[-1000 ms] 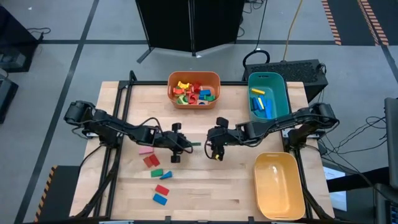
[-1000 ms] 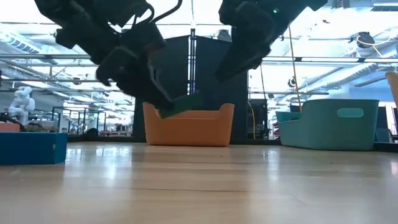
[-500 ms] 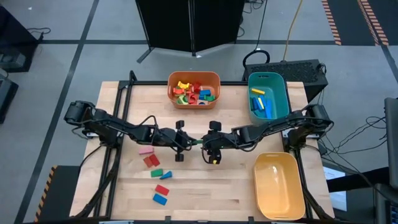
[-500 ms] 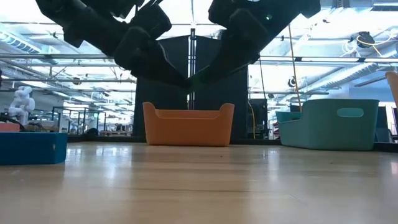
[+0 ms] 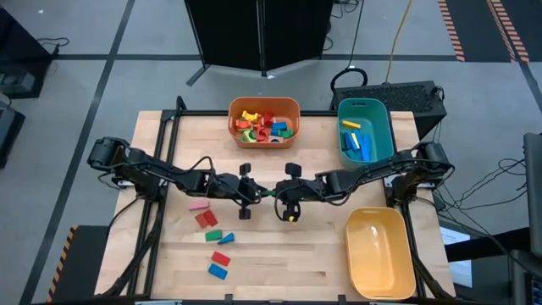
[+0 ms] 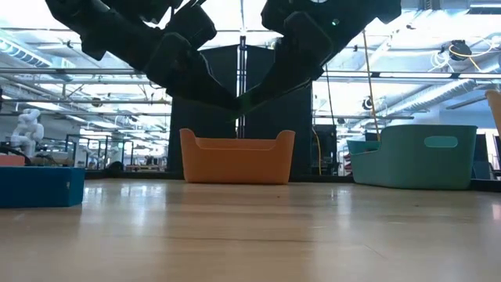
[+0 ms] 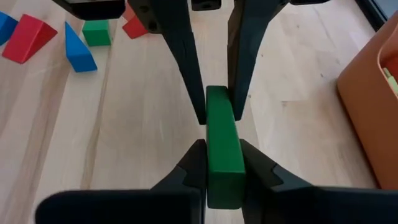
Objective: Sort blocks by size
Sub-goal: Put the green rectangular block into the green bin
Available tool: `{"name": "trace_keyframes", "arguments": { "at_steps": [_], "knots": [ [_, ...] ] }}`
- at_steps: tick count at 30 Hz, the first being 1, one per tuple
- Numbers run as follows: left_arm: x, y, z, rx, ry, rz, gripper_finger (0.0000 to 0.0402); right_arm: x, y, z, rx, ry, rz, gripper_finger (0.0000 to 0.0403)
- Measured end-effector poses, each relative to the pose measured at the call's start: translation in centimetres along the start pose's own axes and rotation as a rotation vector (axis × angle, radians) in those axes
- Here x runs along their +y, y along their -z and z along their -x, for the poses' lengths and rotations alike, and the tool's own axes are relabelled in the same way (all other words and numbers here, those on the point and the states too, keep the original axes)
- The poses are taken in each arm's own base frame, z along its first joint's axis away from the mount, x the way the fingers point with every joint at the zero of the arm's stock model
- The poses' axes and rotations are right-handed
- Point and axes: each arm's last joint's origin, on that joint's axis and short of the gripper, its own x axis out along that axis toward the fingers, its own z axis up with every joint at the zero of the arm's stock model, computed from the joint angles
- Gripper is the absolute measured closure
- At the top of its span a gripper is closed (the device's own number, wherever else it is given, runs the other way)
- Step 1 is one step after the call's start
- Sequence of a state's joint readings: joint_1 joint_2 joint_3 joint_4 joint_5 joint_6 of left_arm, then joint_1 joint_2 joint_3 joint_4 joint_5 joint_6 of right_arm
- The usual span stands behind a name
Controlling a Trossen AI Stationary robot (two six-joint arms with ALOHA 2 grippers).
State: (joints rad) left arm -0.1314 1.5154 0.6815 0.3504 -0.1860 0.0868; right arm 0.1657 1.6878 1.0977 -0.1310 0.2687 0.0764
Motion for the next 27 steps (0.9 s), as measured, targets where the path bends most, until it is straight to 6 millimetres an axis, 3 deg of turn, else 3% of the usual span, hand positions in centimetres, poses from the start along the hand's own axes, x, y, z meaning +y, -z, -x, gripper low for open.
{"name": "trace_keyframes", "arguments": {
  "at_steps": [8,15,27],
  "knots": [
    [0.0,0.0,0.0,0.000,-0.007,0.057,0.0311,-0.6,0.8,0.4,0.077,0.143,-0.023,0.0366],
    [0.3,-0.1,0.2,-0.001,-0.054,0.123,0.0311,-1.4,1.2,2.6,0.155,0.242,-0.043,0.0366],
    [0.9,-0.2,2.4,0.097,-0.102,0.165,0.0311,-3.6,1.6,6.7,0.232,0.421,-0.049,0.0362]
  ]
}}
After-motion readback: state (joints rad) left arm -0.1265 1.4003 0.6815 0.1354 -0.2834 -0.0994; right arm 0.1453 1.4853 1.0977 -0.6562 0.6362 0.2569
